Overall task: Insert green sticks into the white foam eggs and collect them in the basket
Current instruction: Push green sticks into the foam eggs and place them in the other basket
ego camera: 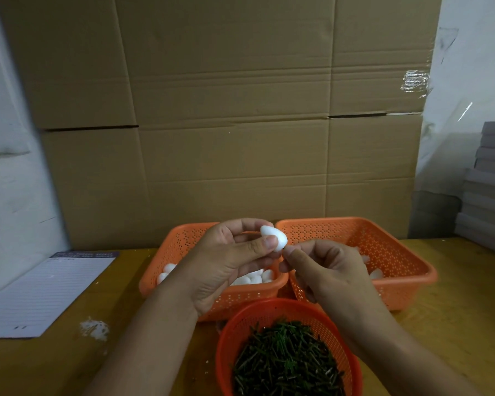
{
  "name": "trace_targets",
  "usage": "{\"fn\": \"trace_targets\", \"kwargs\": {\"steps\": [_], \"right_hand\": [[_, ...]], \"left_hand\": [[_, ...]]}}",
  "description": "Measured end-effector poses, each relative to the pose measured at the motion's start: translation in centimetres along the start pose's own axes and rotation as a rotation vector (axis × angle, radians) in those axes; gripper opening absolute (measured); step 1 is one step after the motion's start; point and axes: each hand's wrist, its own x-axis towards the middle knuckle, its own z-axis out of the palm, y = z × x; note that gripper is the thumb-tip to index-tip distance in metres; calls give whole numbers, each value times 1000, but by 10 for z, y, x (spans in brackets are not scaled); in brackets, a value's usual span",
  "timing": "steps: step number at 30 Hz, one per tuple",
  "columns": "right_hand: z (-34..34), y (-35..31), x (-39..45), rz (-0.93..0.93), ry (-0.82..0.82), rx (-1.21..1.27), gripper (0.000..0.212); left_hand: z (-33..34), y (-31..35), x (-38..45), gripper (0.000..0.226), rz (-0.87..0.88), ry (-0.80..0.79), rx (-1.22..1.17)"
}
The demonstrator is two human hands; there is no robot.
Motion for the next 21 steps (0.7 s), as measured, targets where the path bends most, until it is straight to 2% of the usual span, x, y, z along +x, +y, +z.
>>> {"fn": "trace_targets", "kwargs": {"steps": [8,12,17,21], "right_hand": [[1,3,0,7,-32,-14,27],[1,4,0,20,-34,25,26],[2,4,1,84,-92,122,18],[5,8,0,106,-82,131,15]], "left_hand": [[-5,3,0,31,-28,-37,76],[-4,2,1,32,-3,-33,25],[0,0,3,53,30,-15,-13],[2,-3,2,41,30,-33,-7]]}}
